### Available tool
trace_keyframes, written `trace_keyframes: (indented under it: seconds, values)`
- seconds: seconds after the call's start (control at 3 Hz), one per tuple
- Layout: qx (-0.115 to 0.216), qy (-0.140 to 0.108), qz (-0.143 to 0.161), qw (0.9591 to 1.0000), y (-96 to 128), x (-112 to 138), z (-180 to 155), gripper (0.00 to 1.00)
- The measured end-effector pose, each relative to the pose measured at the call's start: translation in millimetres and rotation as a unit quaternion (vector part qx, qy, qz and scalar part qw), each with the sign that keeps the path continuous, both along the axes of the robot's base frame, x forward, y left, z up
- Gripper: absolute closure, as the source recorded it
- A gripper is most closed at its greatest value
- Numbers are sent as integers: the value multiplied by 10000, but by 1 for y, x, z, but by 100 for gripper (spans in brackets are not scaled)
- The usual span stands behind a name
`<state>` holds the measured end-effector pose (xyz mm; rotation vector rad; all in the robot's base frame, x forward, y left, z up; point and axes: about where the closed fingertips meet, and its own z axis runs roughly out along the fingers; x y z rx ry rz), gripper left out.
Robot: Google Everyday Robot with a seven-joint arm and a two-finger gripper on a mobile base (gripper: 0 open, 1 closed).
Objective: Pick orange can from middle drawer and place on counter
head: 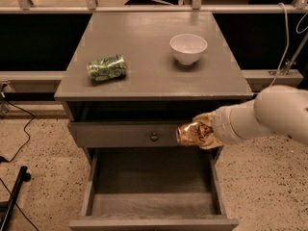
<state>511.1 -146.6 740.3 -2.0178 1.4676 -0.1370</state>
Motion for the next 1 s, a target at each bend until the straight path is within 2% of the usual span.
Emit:
trace_keyframes:
  seconds: [0.33, 0.67, 1.0]
  values:
    - [-370, -337, 147, 9986, 6, 21, 66, 100]
    - [-695, -514, 257, 9959, 16, 62, 136, 100]
    - [-743, -541, 257, 9954, 32, 98, 176, 100]
